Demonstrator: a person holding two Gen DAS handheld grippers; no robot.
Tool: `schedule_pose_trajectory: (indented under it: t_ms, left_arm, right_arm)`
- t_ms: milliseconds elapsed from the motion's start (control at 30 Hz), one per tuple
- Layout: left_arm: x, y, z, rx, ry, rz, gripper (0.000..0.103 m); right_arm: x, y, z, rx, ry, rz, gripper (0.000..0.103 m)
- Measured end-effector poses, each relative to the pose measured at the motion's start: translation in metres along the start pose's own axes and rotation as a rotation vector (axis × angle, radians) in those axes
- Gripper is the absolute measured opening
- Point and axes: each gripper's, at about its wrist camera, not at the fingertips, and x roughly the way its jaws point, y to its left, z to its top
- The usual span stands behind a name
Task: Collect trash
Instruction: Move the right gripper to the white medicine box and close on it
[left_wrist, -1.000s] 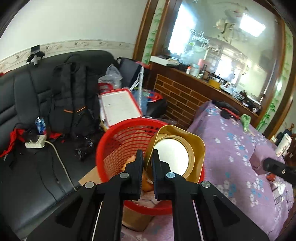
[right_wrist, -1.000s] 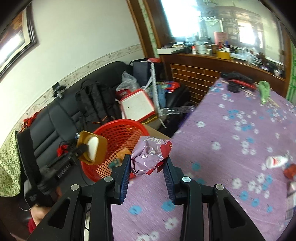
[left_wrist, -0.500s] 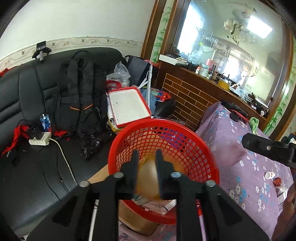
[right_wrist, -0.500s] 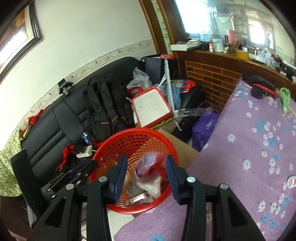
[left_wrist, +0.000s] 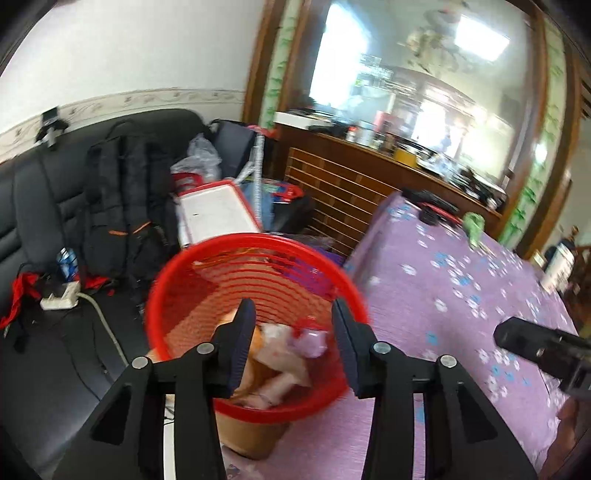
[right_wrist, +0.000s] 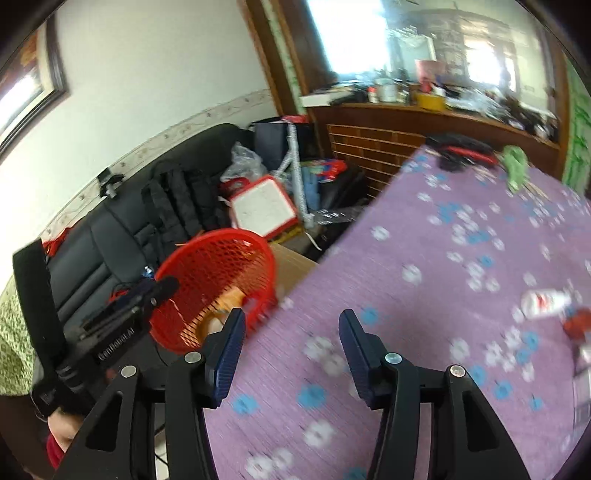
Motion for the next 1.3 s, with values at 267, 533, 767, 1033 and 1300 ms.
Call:
schedule_pose_trajectory:
  t_ms: [267,533,767,1033,1300]
  left_arm:
    - [0.001,-0.077,-0.018,0.139,0.049,-0.099,0.046]
    - [-0.003,-0.14,-0.036,0.275,0.097,-0.193,0.054]
    - [-0.005,-0.198,-0.048,0.389,0.168,-0.303,0.056]
    - [-0.008,-0.254,-0.054,0.521,0.216,-0.372,0.06]
    - [0.009,-0.296,-0.051,0.599,0.265,-0.398,0.062]
  right_arm:
    - [-0.056,-0.085,-0.031,0.135,-0.032,-0.107,0.057]
    - [-0.124,-0.205,-0.07,0.273,-0.024,-0.343,0.058]
    - [-0.142,-0.279,-0.084,0.354,0.007,-0.398,0.06]
    - [-0.117,-0.274,-0.085,0.276,0.021,-0.399,0.062]
    - [-0.118,-0.282,-0.091,0.226,0.016,-0.453,0.061]
